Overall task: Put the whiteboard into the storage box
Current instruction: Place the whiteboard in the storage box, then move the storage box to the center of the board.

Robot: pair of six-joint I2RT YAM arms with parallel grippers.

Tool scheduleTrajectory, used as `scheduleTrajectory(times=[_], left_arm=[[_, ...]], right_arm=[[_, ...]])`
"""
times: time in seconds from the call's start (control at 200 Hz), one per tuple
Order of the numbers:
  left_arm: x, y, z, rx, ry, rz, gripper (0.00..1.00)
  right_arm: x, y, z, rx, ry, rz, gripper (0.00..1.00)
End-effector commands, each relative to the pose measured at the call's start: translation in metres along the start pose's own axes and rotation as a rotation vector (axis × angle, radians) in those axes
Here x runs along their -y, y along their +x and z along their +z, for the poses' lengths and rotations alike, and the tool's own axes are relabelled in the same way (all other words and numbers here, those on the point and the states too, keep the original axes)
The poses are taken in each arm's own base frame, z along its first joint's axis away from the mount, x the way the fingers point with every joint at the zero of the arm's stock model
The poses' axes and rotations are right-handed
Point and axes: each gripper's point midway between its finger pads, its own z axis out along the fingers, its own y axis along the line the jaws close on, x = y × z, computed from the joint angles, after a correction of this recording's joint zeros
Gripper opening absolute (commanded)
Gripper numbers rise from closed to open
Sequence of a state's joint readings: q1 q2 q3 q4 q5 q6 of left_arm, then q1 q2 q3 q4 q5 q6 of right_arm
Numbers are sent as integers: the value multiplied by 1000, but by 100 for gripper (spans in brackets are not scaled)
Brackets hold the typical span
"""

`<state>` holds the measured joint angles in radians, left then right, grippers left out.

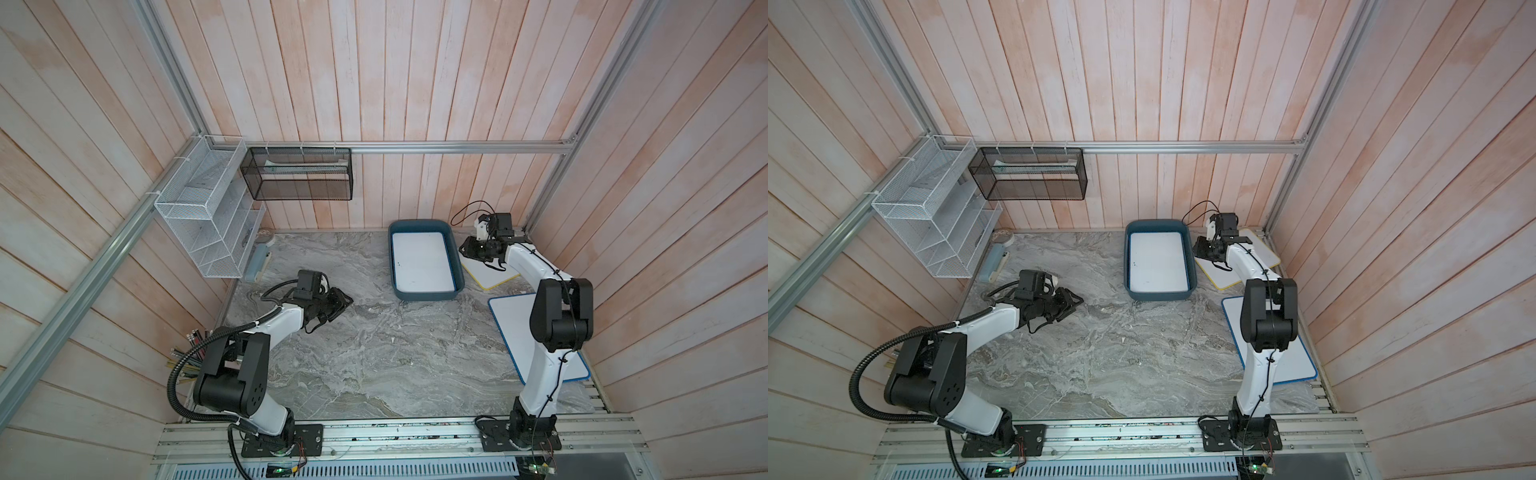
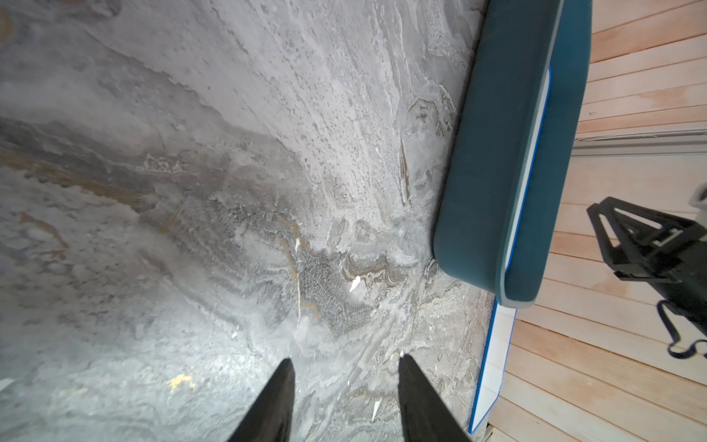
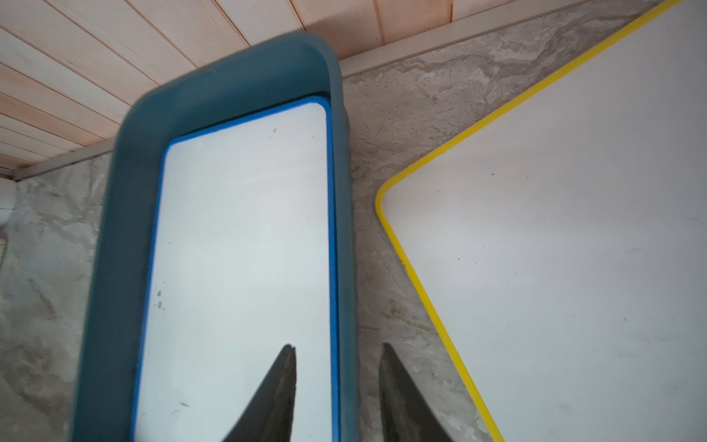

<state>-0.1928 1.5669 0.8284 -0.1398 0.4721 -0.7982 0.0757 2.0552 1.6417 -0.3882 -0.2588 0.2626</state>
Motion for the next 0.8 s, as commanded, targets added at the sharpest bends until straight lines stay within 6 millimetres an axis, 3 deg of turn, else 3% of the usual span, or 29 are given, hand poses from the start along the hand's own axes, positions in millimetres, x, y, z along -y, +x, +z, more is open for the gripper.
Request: scheduleTrajectory(times=[0.0, 0.285, 0.425, 0.575, 0.795], left_arm=[[11, -5, -9, 26, 15, 17, 47], [11, -5, -6, 22, 17, 17, 47], [13, -6, -7, 24, 21, 21, 47], [12, -7, -8, 29, 14, 22, 46], [13, -7, -7, 30, 29, 12, 46]], right_arm=[[11, 13, 13, -61, 42, -10, 34], [-3, 35, 39, -127, -15, -28, 28], [-17, 41, 51, -147, -37, -73, 18], [-47, 52, 67, -193, -49, -167, 4], [-102, 73, 85, -239, -107, -249, 0]])
